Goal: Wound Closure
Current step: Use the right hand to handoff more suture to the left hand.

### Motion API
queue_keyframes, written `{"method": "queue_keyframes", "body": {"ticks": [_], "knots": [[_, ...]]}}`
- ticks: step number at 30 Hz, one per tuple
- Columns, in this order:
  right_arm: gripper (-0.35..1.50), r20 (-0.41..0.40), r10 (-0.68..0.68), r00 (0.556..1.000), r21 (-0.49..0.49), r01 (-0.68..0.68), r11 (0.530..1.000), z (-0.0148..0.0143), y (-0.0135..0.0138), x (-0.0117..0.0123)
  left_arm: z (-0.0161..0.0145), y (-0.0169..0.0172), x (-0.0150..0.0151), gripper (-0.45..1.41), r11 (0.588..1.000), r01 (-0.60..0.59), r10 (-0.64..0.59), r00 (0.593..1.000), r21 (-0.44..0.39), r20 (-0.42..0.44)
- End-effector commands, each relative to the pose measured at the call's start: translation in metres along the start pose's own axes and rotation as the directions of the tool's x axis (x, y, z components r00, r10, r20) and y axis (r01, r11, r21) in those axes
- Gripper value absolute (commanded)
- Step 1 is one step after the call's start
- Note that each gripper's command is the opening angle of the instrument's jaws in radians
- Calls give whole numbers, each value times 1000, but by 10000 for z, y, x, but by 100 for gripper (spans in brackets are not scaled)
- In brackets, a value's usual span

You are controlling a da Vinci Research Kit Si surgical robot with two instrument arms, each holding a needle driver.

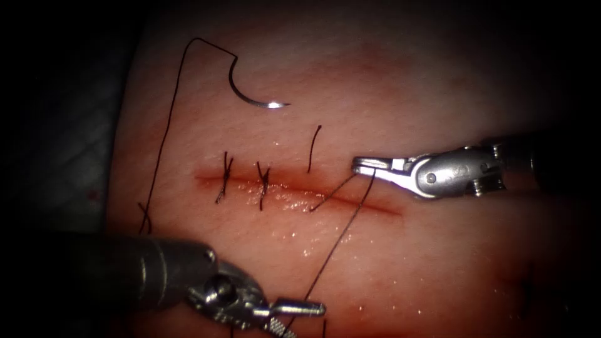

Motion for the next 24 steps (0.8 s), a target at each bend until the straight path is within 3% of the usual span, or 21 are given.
{"method": "queue_keyframes", "body": {"ticks": [1, 8, 10, 12, 13, 14, 20, 24], "knots": [[-35, -1, 1, 1000, 0, -1, 1000, 7, -2, -4, 5, 3, -2, 47, 1000, 0, 0, 1000, 0, -2], [-35, 0, 4, 1000, -3, -4, 1000, 11, -5, -5, -11, 13, 5, 36, 1000, -7, 7, 1000, -11, 0], [-35, 0, 4, 1000, -3, -4, 1000, 11, -5, -6, -11, 13, 6, 20, 1000, -12, 12, 1000, -12, 4], [-35, 0, 10, 1000, -3, -10, 1000, 11, -6, -5, -12, 12, 6, -8, 1000, -23, 24, 1000, -13, 7], [-35, 0, 10, 1000, -3, -10, 1000, 11, -6, -5, -12, 12, 6, -38, 999, -29, 29, 1000, -16, 12], [-35, 0, 10, 1000, -3, -10, 1000, 11, -6, -5, -14, 11, 6, -45, 999, -33, 33, 999, -17, 25], [-35, -5, 17, 1000, -2, -17, 1000, 11, -12, -6, -22, 5, 4, -45, 1000, -25, 26, 999, -14, 39], [-35, -8, 22, 1000, 3, -22, 1000, 8, -19, -3, -41, -1, 0, -45, 998, -22, 17, 998, 62, 68]]}}
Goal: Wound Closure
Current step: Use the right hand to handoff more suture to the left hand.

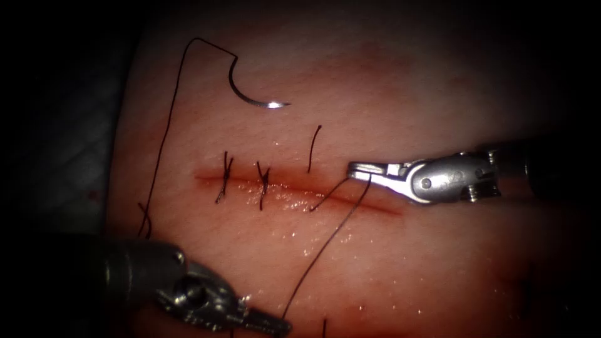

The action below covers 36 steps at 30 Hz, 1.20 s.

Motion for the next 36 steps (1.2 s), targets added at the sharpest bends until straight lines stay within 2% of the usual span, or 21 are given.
{"method": "queue_keyframes", "body": {"ticks": [1, 8, 9, 10, 11, 12, 13, 14, 15, 16, 19, 23, 25, 26, 27, 28, 32, 36], "knots": [[-35, -4, 0, 1000, 5, 0, 1000, 4, -9, -1, -1, 2, -4, -45, 1000, 5, -6, 1000, 29, 12], [-35, -20, 19, 1000, 29, -18, 999, 2, -43, 20, -62, -2, 3, -45, 989, 30, -37, 998, 145, 50], [-13, -21, 24, 999, 34, -24, 999, 3, -47, 23, -68, -3, 5, -45, 988, 28, -36, 998, 154, 54], [39, -16, 36, 999, 30, -36, 999, 3, -54, 27, -73, -5, 8, -45, 986, 26, -36, 998, 163, 59], [79, -9, 48, 999, 26, -48, 999, 3, -58, 30, -79, -7, 10, -45, 985, 19, -32, 997, 174, 71], [106, 0, 60, 998, 17, -60, 998, 2, -62, 34, -86, -10, 12, -45, 981, 19, -34, 997, 195, 74], [125, 6, 73, 997, 6, -74, 997, 1, -65, 37, -91, -13, 13, -45, 978, 18, -35, 996, 210, 76], [131, 15, 75, 997, -5, -75, 997, -2, -69, 40, -98, -15, 13, -45, 973, 18, -37, 996, 230, 80], [147, 36, 87, 996, -56, -85, 995, -14, -74, 47, -116, -22, 14, -45, 960, 22, -50, 994, 279, 93], [148, 37, 90, 995, -69, -87, 994, -20, -75, 48, -124, -24, 13, -45, 954, 22, -54, 994, 298, 100], [148, 54, 92, 994, -74, -88, 993, -48, -73, 52, -142, -27, 15, -45, 943, 22, -65, 991, 332, 120], [148, 76, 109, 991, -97, -101, 990, -77, -56, 60, -144, -28, 18, -45, 943, 8, -57, 988, 331, 141], [136, 88, 119, 989, -101, -110, 989, -86, -47, 67, -142, -29, 18, -45, 944, -3, -50, 987, 329, 152], [108, 88, 91, 992, -89, -83, 992, -91, -40, 73, -141, -30, 18, -45, 944, -3, -51, 987, 329, 154], [61, 69, 68, 995, -62, -64, 996, -94, -33, 78, -140, -30, 18, -45, 945, -8, -47, 986, 328, 159], [-35, 75, 33, 997, -41, -30, 999, -93, -19, 92, -138, -31, 18, -45, 944, -8, -47, 986, 329, 159], [-35, 48, 39, 998, -39, -38, 999, -80, -2, 110, -137, -32, 17, -45, 944, -14, -41, 986, 329, 160], [-35, 20, 38, 999, 6, -38, 999, -36, 8, 117, -137, -32, 17, -45, 944, -14, -40, 987, 330, 156]]}}
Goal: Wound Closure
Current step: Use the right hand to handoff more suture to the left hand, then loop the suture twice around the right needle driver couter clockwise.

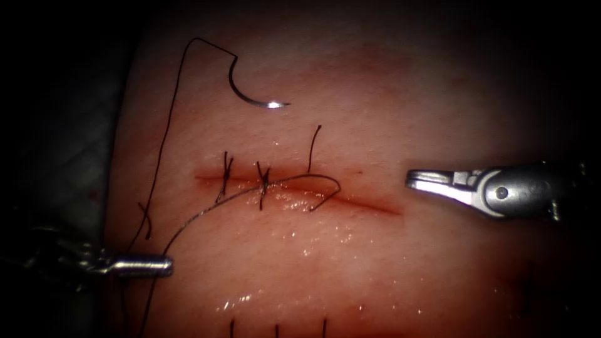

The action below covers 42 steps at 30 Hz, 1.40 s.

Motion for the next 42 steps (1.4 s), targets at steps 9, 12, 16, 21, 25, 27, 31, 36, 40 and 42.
{"method": "queue_keyframes", "body": {"ticks": [9, 12, 16, 21, 25, 27, 31, 36, 40, 42], "knots": [[-35, -33, -34, 999, 88, 37, 995, 113, 0, -32, 9, 4, -2, -45, 1000, -1, 1, 1000, 6, -23], [-35, -44, -48, 998, 131, 53, 990, 131, 4, -46, 9, 4, -2, -45, 1000, -1, 1, 1000, 7, -30], [-35, -56, 1, 998, 160, 8, 987, 147, 3, -64, 10, 4, -2, -45, 1000, -2, 2, 999, 10, -41], [-35, -59, 56, 997, 229, -42, 973, 159, -18, -82, 17, 3, -9, -45, 997, 73, -72, 996, 13, -44], [-35, -71, 78, 994, 259, -57, 964, 160, -30, -87, 29, 2, -22, -45, 991, 131, -131, 991, 17, -37], [-35, -71, 87, 994, 266, -65, 962, 160, -33, -87, 37, 3, -31, -45, 986, 163, -162, 986, 21, -35], [-35, -89, 114, 989, 267, -87, 960, 158, -35, -86, 52, 10, -50, -45, 966, 257, -257, 966, 30, -3], [-35, -127, 141, 982, 266, -104, 958, 155, -41, -82, 65, 26, -84, -45, 934, 358, -358, 933, 22, 33], [-35, -177, 191, 965, 270, -139, 953, 157, -48, -75, 77, 39, -107, -45, 923, 384, -384, 922, 7, 51], [-35, -195, 216, 957, 265, -161, 951, 158, -50, -70, 84, 45, -112, -45, 923, 385, -384, 921, -1, 64]]}}
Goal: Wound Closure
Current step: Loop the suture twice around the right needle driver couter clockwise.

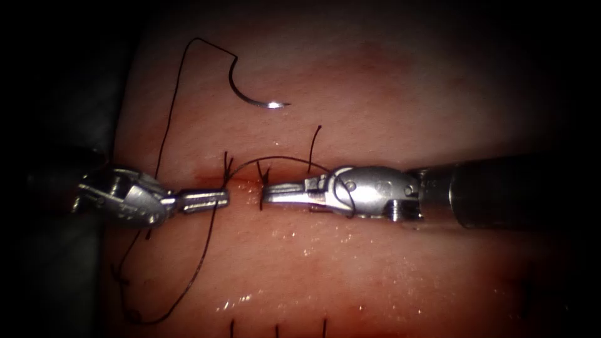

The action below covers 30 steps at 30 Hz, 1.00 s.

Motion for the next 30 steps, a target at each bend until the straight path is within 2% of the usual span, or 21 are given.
{"method": "queue_keyframes", "body": {"ticks": [1, 7, 10, 12, 15, 21, 23, 24, 26, 28, 30], "knots": [[-35, -13, 7, 1000, -3, -7, 1000, 9, -5, -2, 11, 4, -5, -45, 1000, -6, 6, 1000, -2, 7], [-35, -47, 23, 999, -42, -25, 999, 10, -2, 12, 38, 20, -11, -45, 998, -28, 29, 999, -65, 16], [-35, -45, 11, 999, -110, -16, 994, 8, 3, 17, 48, 27, -5, -45, 996, -34, 34, 999, -77, 5], [17, -38, -9, 999, -151, 3, 989, 5, 4, 17, 49, 28, -1, -45, 996, -35, 35, 999, -81, -3], [68, -22, -22, 1000, -206, 17, 978, 1, 7, 16, 50, 32, 8, -45, 995, -38, 37, 999, -88, -15], [101, 18, -63, 998, -297, 65, 953, -7, 16, 13, 58, 42, 30, -45, 993, -46, 43, 999, -111, -29], [113, 54, -76, 996, -345, 90, 934, -10, 17, 12, 63, 49, 50, -45, 990, -52, 47, 998, -128, -42], [113, 72, -81, 994, -352, 101, 931, -11, 17, 11, 65, 50, 56, -45, 990, -54, 49, 998, -128, -45], [111, 139, -99, 985, -342, 142, 929, -10, 13, 8, 66, 48, 68, -45, 982, -137, 129, 989, -128, -66], [103, 180, -109, 978, -322, 163, 933, -9, 9, 5, 64, 45, 73, -45, 979, -159, 149, 985, -129, -88], [89, 248, -113, 962, -246, 176, 953, -8, 5, -1, 60, 36, 79, -45, 976, -189, 176, 978, -109, -113]]}}
